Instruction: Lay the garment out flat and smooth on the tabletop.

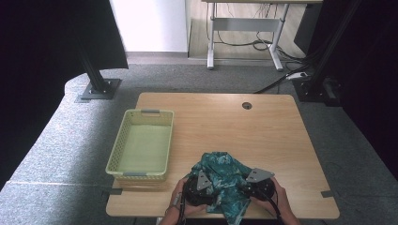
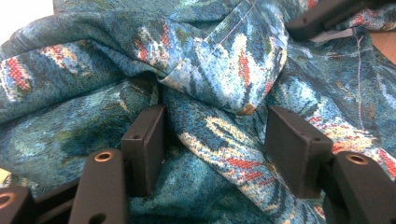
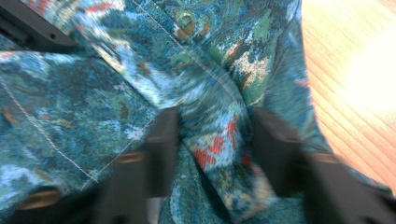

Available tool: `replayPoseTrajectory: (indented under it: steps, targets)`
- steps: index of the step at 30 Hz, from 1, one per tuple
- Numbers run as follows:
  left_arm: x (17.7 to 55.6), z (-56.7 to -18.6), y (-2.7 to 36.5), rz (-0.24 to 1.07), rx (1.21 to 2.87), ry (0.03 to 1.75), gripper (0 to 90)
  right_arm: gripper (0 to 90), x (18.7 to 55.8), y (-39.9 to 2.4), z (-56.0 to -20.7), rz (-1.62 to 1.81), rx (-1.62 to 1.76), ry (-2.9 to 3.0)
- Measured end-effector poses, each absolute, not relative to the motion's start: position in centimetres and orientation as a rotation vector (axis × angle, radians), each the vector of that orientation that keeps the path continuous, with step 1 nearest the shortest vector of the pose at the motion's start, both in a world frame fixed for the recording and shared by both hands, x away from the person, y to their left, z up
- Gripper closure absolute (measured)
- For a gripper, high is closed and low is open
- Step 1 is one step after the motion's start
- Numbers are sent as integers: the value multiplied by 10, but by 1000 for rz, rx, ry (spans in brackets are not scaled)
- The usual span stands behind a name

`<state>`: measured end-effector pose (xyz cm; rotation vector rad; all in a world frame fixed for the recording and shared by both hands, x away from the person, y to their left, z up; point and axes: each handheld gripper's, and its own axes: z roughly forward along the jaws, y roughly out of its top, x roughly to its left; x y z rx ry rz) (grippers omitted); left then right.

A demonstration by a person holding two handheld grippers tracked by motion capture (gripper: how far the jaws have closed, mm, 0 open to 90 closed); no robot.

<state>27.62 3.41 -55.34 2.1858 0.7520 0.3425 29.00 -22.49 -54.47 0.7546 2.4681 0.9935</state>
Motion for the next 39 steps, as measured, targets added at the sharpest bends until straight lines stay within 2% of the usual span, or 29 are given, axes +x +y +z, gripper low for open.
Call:
replayPoseTrajectory:
  steps: [1,5,10,16,23,29,31,33,35,36,39]
  targets:
    - [276,-553,34,343,2187,751,391,684,289,-225,-543,996,745,2469]
    - [273,-553,36,346,2200,738,391,811,284,-226,-532,1070,725,2492]
    - [272,-552,37,344,2208,733,395,824,279,-229,-512,1180,724,2487]
    - [272,-552,37,349,2215,727,399,833,293,-244,-490,1301,818,2401]
    - [273,-551,36,341,2222,728,402,843,341,-261,-477,1369,1050,2312]
    - [274,-551,38,332,2227,714,406,836,390,-265,-497,1288,1329,2272]
    - [274,-551,38,331,2230,712,406,789,398,-263,-510,1232,1387,2266]
    - [274,-550,38,329,2232,712,406,606,401,-261,-522,1222,1430,2237]
    - [274,-550,38,327,2232,712,405,489,399,-260,-527,1240,1460,2191]
    - [275,-550,38,326,2231,713,405,455,396,-262,-526,1261,1467,2149]
    - [275,-550,37,328,2236,714,405,445,384,-272,-516,1337,1467,2085]
